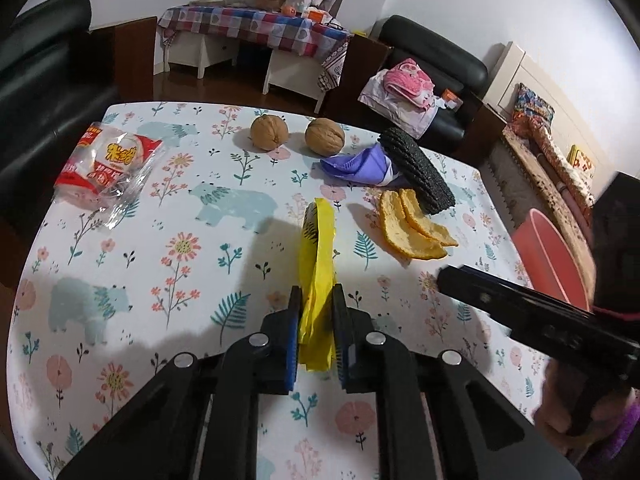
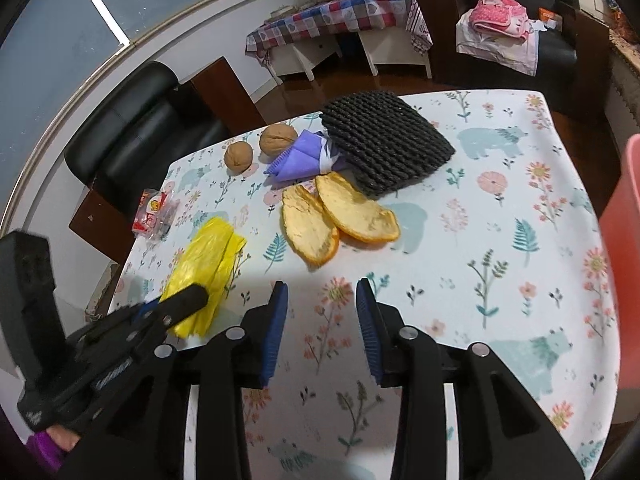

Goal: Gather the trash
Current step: 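Grasp the yellow bag with the left tool while the right tool grasps an orange peel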

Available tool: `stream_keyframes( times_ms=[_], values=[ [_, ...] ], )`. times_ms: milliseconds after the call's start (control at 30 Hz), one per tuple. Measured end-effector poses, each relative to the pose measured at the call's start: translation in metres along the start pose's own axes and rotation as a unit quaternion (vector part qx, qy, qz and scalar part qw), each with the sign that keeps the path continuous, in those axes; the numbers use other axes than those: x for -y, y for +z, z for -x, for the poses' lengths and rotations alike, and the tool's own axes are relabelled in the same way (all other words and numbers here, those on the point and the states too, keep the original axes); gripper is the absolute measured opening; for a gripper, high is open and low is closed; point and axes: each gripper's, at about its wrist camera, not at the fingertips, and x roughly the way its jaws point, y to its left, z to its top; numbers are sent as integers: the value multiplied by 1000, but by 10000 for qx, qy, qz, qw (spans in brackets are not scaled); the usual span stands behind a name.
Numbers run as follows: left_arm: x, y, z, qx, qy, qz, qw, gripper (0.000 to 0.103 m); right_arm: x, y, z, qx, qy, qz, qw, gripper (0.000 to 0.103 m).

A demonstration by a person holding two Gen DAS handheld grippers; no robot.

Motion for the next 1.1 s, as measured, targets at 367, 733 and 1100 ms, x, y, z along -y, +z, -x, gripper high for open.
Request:
stream_keyframes(
  times_ms=[367, 733, 1100],
  values=[
    [-1, -7, 17, 85, -107, 49, 9999, 13, 2, 20, -26, -85, 31, -409, 9991, 36],
    [3, -10, 18, 51, -90, 13, 9999, 13, -1, 13, -23, -76, -205, -94, 9997, 8],
    [18, -12, 25, 46, -60, -67, 9999, 14, 11, -16, 30, 80, -391, 190, 9990, 7]
  ],
)
